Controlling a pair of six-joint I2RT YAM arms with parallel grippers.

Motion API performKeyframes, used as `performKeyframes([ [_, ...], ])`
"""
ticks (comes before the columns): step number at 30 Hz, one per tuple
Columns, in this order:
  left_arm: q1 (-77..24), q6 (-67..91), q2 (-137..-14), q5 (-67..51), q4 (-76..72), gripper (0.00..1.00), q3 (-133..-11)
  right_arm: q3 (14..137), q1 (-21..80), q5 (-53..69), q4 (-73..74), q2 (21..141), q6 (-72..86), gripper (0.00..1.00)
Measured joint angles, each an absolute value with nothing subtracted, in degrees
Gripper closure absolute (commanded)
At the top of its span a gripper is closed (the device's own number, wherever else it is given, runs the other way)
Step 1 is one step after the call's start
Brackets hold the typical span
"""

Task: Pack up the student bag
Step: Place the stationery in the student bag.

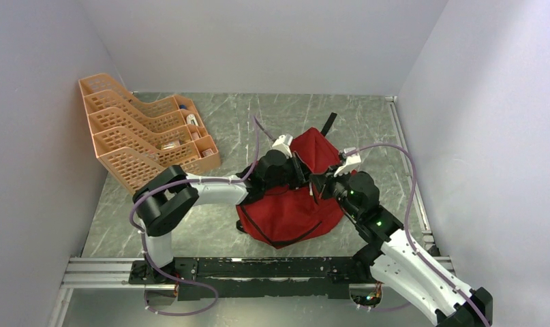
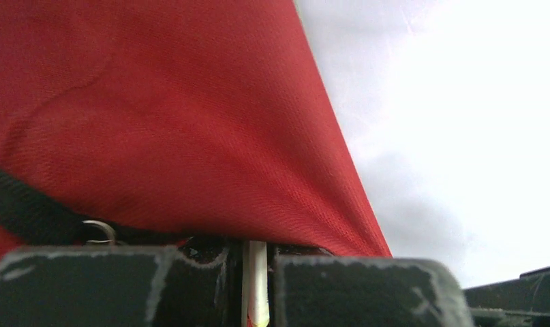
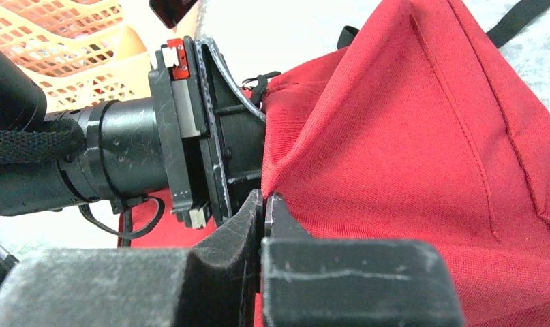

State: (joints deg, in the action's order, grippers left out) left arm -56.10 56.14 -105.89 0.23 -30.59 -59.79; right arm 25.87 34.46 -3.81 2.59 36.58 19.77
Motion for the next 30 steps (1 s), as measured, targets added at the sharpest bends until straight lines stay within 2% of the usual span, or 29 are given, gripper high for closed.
performKeyframes([
  [5, -56.1, 59.59, -106.21, 3.92, -31.44, 0.77, -59.27, 25.61, 34.46, -3.79, 3.42, 35.57, 20.4, 1.0],
  [10, -56.27, 61.36, -107.48, 4.43, -32.6, 0.6, -59.27, 25.61, 34.46, -3.81, 4.05, 35.44, 20.75, 1.0],
  [13, -56.49, 61.63, -107.92, 4.43, -32.77, 0.55, -59.27, 25.61, 34.46, -3.84, 4.23, 35.46, 20.75, 1.0],
  [18, -56.51, 61.45, -107.96, 4.47, -32.64, 0.54, -59.27, 25.61, 34.46, -3.86, 4.21, 35.51, 20.73, 1.0],
  [23, -56.51, 60.1, -107.55, 4.32, -31.88, 0.62, -59.0, 25.61, 34.46, -3.88, 4.38, 35.62, 20.73, 1.0],
  [30, -56.29, 57.19, -99.68, 3.38, -30.41, 0.64, -51.75, 25.61, 34.48, -5.19, 4.95, 35.11, 20.75, 1.0],
])
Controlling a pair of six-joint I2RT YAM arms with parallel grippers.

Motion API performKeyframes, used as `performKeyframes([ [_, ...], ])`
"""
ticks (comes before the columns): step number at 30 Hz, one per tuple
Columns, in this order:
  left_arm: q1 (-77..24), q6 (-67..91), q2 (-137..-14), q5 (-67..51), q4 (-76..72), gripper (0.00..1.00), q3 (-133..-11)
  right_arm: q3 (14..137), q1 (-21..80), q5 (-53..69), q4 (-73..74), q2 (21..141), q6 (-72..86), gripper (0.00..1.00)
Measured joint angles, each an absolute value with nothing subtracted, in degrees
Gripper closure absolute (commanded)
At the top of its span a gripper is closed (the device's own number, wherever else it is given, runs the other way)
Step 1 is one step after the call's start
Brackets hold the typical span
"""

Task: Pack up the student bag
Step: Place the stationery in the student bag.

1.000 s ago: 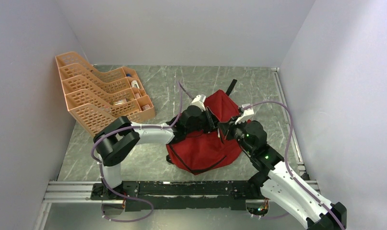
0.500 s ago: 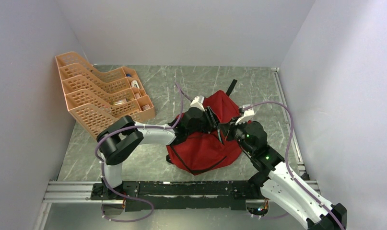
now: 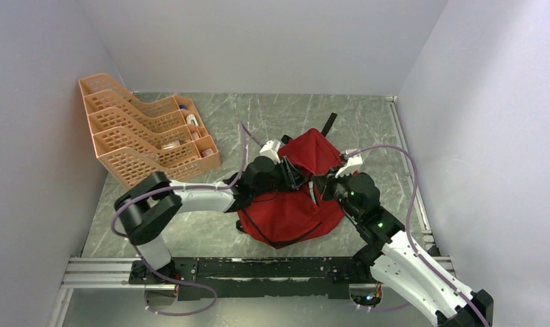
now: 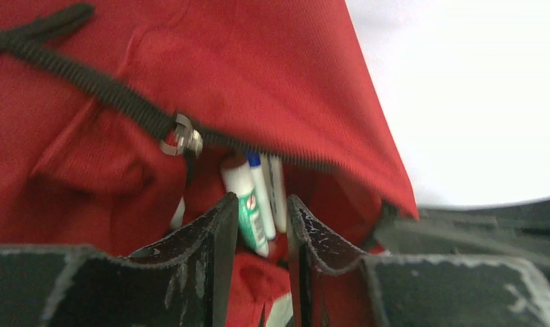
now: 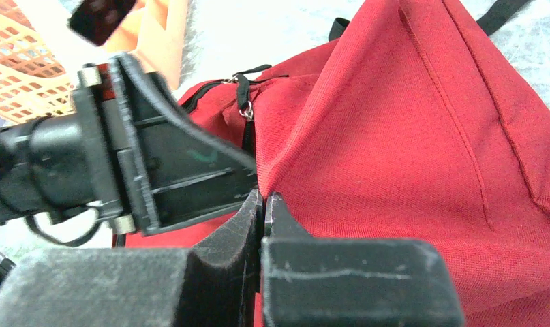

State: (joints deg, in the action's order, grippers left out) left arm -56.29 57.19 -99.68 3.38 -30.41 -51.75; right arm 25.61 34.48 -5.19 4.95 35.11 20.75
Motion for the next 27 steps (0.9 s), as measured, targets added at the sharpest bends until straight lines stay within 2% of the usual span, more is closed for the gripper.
performKeyframes([
  [3, -56.29, 56.58, -94.72, 2.35, -30.76, 0.65, -46.85, 25.61, 34.5, -5.78, 5.02, 35.33, 20.75, 1.0],
  [6, -56.29, 56.77, -89.32, 0.8, -31.77, 0.73, -40.4, 25.63, 34.52, -5.93, 5.02, 36.23, 20.73, 1.0],
  [9, -56.29, 57.45, -84.09, -0.45, -33.17, 0.73, -33.36, 25.85, 34.59, -5.98, 5.02, 37.69, 20.49, 1.0],
  [14, -56.29, 58.33, -71.92, 0.73, -30.44, 0.66, -22.92, 27.22, 34.61, -5.43, 5.21, 41.78, 19.64, 1.0],
  [19, -56.29, 57.23, -61.06, 5.8, -23.11, 0.56, -21.63, 28.38, 34.61, -2.13, 5.63, 49.17, 19.25, 1.0],
  [27, -56.07, 53.69, -59.51, 9.41, -15.84, 0.54, -23.97, 28.64, 34.61, 3.01, 5.48, 56.8, 19.0, 0.92],
])
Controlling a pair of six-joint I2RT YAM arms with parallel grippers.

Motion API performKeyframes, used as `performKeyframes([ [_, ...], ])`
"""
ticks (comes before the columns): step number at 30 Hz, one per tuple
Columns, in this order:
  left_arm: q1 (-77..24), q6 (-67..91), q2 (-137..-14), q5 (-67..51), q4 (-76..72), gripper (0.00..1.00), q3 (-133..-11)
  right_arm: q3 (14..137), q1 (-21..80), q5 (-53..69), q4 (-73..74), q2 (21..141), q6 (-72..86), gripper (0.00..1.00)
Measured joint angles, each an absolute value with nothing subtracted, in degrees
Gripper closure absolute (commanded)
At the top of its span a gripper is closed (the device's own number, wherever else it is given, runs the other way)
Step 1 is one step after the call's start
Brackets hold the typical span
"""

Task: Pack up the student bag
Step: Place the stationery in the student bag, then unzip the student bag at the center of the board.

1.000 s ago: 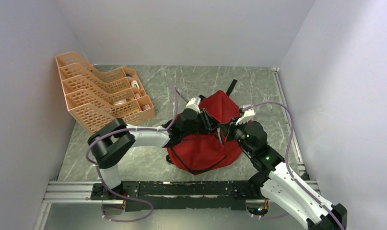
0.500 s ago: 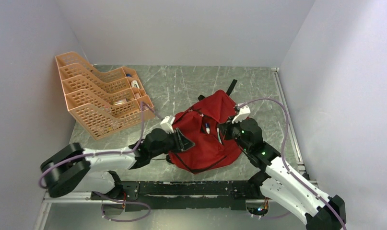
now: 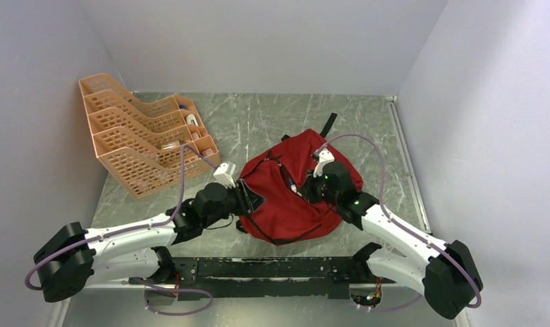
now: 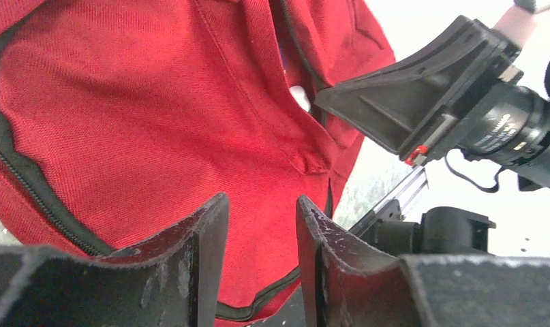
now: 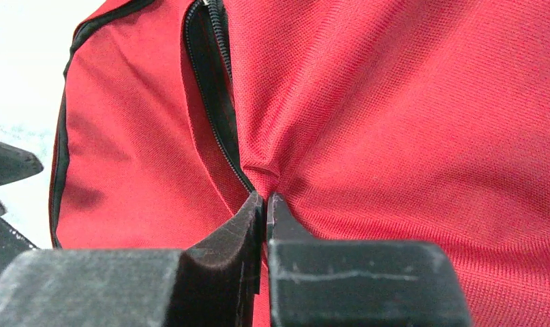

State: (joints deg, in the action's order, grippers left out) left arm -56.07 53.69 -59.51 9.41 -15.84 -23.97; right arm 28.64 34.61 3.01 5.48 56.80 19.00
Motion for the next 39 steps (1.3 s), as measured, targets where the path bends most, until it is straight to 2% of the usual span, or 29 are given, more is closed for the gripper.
performKeyframes([
  [9, -54.26, 52.27, -64.34, 9.13, -14.2, 0.53, -24.99, 32.12, 35.07, 5.32, 10.28, 57.71, 17.06, 0.68],
  [13, -51.29, 51.37, -66.0, 7.16, -14.06, 0.53, -27.14, 36.21, 35.24, 3.31, 14.68, 57.43, 16.36, 0.61],
  [24, -43.97, 47.33, -67.09, 1.02, -12.99, 0.53, -29.43, 46.5, 35.27, -3.09, 14.24, 60.14, 16.45, 0.62],
  [39, -43.44, 46.68, -65.89, -2.85, -10.74, 0.54, -29.43, 74.76, 35.27, 0.93, 20.73, 95.5, 13.74, 0.59],
])
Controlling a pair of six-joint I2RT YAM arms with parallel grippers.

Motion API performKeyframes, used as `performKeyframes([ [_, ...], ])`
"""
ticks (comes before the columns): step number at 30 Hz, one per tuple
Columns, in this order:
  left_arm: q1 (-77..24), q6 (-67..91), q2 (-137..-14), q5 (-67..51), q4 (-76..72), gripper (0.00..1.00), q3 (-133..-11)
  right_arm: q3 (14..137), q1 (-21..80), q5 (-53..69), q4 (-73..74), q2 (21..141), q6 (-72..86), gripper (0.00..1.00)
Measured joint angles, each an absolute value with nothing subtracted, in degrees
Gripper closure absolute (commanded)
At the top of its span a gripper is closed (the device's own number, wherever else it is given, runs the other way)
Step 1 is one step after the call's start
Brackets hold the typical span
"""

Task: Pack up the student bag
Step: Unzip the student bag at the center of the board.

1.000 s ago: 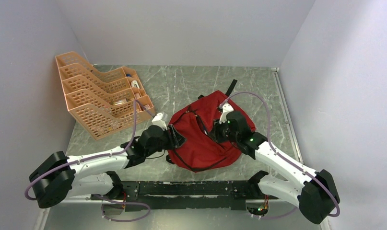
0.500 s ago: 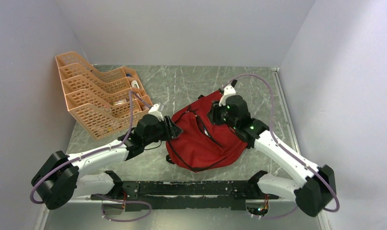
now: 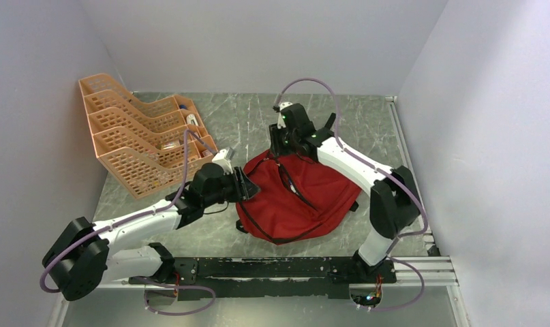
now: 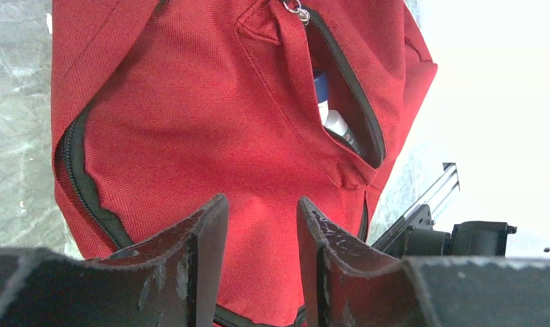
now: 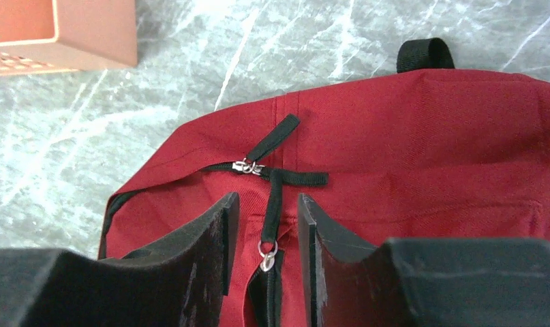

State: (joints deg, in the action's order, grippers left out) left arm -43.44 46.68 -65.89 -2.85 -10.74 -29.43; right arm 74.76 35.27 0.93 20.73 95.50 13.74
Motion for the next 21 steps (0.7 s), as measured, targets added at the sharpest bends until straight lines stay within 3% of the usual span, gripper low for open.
performKeyframes([
  [8, -43.16, 46.04, -65.17, -3.09, -9.93, 0.54, -29.36, 82.65, 35.27, 4.32, 27.27, 103.88, 9.17, 0.59],
  [21, -42.76, 46.04, -65.14, -3.31, -9.87, 0.55, -29.06, 85.62, 35.38, 4.56, 32.08, 108.53, 5.41, 0.63],
])
